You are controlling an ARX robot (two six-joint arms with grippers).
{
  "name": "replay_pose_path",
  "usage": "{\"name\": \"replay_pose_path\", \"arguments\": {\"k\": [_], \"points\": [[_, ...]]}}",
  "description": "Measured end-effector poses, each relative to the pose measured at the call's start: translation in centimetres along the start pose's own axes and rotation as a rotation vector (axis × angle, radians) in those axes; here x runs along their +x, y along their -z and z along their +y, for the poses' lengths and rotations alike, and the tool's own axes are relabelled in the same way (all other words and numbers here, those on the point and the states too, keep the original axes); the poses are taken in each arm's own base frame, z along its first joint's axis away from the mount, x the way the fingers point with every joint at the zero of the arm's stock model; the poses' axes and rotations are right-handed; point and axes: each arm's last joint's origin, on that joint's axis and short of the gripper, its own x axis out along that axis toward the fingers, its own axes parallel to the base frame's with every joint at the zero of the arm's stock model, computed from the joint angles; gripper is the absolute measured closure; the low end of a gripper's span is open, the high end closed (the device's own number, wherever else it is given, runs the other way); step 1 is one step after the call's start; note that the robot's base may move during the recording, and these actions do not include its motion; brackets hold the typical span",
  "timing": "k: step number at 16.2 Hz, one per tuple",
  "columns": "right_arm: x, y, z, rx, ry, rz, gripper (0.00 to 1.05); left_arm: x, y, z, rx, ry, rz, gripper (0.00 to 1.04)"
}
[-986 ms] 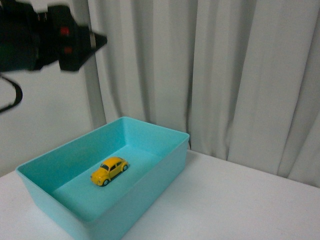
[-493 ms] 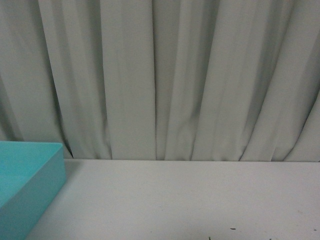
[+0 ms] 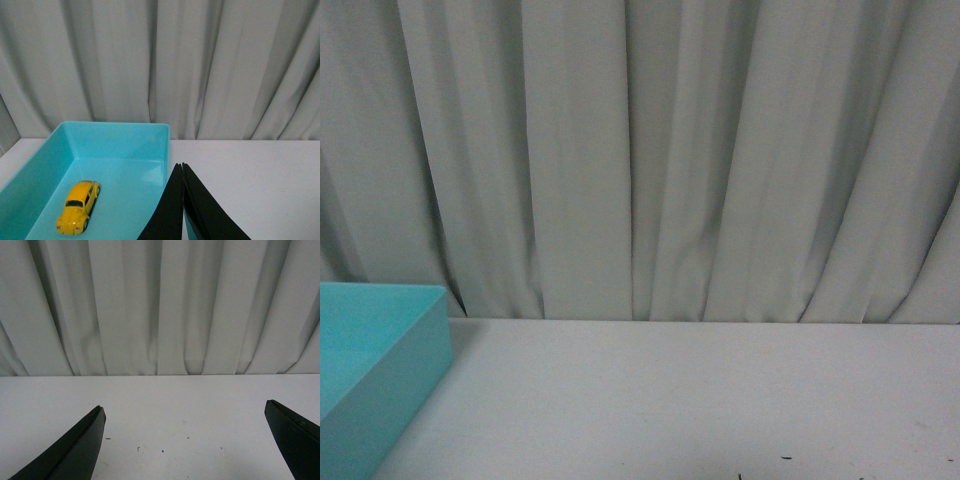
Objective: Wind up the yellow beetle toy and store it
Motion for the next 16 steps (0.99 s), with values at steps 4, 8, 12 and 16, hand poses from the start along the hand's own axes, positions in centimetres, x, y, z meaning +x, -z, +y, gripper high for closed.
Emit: {"name": "replay_pose_path", "arguments": {"k": [4,8,12,16], "points": [[0.0,0.0,0.0,0.0,0.0,0.0,0.07,-0.6,0.8,0.0,0.0,0.0,-0.008,1.03],[0.0,0.0,0.0,0.0,0.0,0.0,0.07,-1.2,0.8,0.0,0.0,0.0,-0.011,1.03],[0.0,0.0,0.0,0.0,0.0,0.0,0.07,-2.4,1.1,0.0,0.0,0.0,-0.007,1.03],[0.0,0.0,0.0,0.0,0.0,0.0,0.07,-2.4,1.1,0.0,-0.002,0.0,-0.006,1.02]]}}
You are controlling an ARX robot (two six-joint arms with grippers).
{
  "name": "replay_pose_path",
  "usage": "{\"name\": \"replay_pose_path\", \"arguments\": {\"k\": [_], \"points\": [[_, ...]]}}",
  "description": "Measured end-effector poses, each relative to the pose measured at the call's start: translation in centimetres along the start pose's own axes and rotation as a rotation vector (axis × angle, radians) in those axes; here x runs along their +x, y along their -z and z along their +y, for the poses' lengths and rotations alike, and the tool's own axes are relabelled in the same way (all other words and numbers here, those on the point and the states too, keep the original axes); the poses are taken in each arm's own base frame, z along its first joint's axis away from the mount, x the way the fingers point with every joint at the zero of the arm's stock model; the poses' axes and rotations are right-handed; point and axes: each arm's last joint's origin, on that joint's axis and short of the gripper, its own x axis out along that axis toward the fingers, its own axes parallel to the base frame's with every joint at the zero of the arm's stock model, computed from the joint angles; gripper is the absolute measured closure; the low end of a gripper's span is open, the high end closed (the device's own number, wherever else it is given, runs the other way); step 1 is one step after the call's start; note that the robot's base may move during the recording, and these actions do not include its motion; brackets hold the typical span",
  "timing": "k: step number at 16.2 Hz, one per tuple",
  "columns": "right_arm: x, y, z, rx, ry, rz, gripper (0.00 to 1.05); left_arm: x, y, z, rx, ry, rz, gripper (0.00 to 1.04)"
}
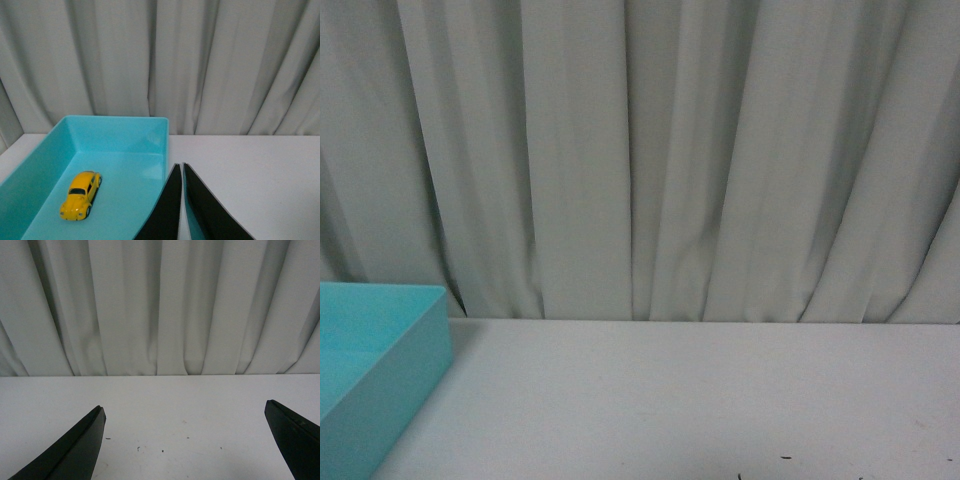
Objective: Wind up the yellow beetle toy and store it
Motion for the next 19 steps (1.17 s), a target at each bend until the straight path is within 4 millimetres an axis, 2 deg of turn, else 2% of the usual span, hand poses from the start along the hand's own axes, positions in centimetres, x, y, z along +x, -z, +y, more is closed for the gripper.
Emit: {"name": "replay_pose_path", "arguments": {"k": [8,19], "points": [[0.0,0.0,0.0,0.0,0.0,0.0,0.07,0.0,0.0,0.0,0.001,0.0,0.0,0.08],[0.0,0.0,0.0,0.0,0.0,0.0,0.07,0.0,-0.01,0.0,0.001,0.0,-0.001,0.07]]}}
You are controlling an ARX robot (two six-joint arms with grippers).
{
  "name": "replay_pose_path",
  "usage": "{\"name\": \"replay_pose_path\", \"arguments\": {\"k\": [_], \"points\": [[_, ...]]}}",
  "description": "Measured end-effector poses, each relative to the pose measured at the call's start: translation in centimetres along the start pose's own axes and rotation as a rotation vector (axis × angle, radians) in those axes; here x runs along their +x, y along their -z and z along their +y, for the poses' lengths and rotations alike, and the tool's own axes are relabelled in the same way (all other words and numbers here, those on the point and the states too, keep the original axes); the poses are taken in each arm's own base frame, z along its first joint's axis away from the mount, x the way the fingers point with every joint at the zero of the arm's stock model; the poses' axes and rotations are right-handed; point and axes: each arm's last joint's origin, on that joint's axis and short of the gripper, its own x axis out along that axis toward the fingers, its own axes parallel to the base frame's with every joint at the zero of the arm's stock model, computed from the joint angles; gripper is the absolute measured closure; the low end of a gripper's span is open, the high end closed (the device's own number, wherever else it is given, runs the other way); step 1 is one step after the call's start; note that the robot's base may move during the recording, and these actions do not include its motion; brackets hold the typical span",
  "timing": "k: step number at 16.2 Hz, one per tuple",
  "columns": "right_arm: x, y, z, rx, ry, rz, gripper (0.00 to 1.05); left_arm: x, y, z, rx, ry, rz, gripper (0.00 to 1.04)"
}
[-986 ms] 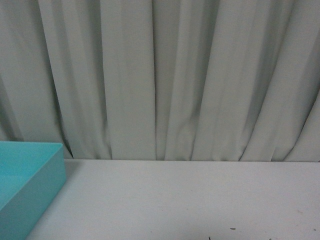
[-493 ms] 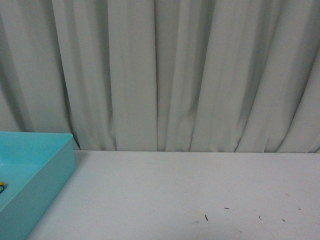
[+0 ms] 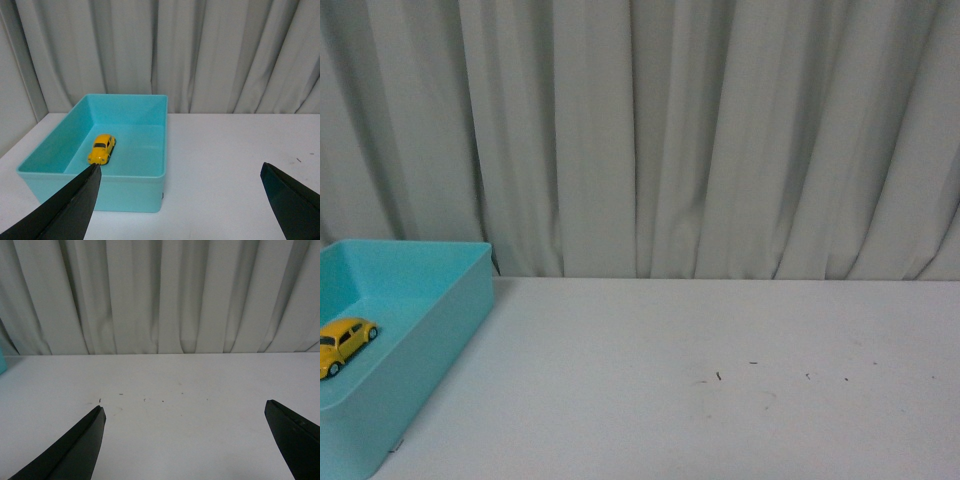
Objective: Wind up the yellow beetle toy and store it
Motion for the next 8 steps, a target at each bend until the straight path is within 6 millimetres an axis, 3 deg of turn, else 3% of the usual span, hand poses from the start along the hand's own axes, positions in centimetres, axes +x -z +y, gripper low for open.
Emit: {"name": "replay_pose_path", "arguments": {"k": [8], "points": [[0.0,0.0,0.0,0.0,0.0,0.0,0.07,0.0,0.0,0.01,0.0,-0.001,0.0,0.07]]}}
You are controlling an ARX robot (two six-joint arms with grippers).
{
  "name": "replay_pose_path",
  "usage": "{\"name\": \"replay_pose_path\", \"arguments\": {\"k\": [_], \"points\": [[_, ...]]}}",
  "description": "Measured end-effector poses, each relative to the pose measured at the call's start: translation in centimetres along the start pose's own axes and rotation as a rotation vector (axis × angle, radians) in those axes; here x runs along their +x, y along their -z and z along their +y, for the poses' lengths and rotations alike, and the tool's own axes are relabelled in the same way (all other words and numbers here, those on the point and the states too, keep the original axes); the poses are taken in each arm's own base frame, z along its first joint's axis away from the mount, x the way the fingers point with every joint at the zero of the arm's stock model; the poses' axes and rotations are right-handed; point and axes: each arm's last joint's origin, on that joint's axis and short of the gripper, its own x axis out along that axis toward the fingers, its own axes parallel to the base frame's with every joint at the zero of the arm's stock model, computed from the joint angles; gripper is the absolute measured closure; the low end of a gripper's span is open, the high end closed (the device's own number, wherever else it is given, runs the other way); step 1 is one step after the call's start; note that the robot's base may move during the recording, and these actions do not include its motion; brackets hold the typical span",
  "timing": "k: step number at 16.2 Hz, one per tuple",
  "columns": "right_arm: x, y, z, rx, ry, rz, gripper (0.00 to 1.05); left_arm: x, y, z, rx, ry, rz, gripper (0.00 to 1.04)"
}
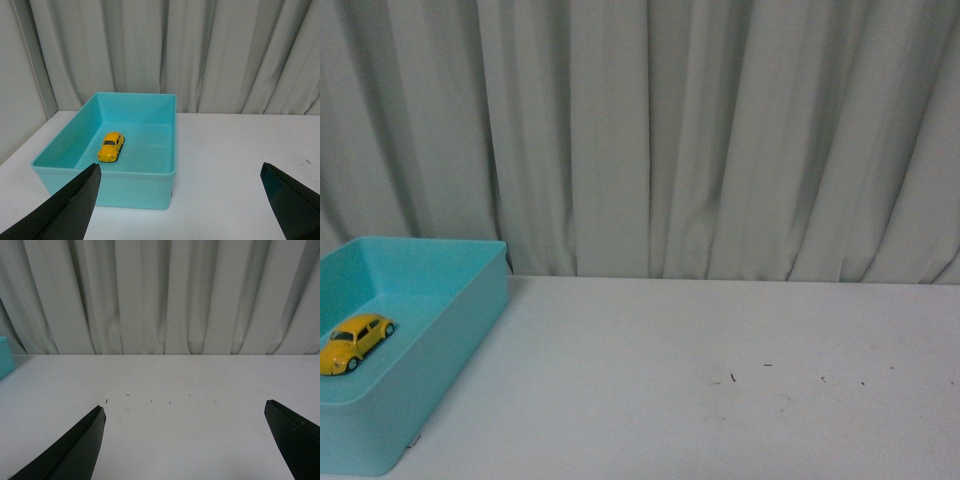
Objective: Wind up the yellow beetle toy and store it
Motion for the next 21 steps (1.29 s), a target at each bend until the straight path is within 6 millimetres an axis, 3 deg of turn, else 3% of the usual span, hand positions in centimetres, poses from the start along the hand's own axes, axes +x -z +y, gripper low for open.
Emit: {"name": "replay_pose_path", "arguments": {"k": [21], "points": [[0.0,0.0,0.0,0.0,0.0,0.0,0.07,0.0,-0.01,0.0,0.0,0.001,-0.001,0.07]]}}
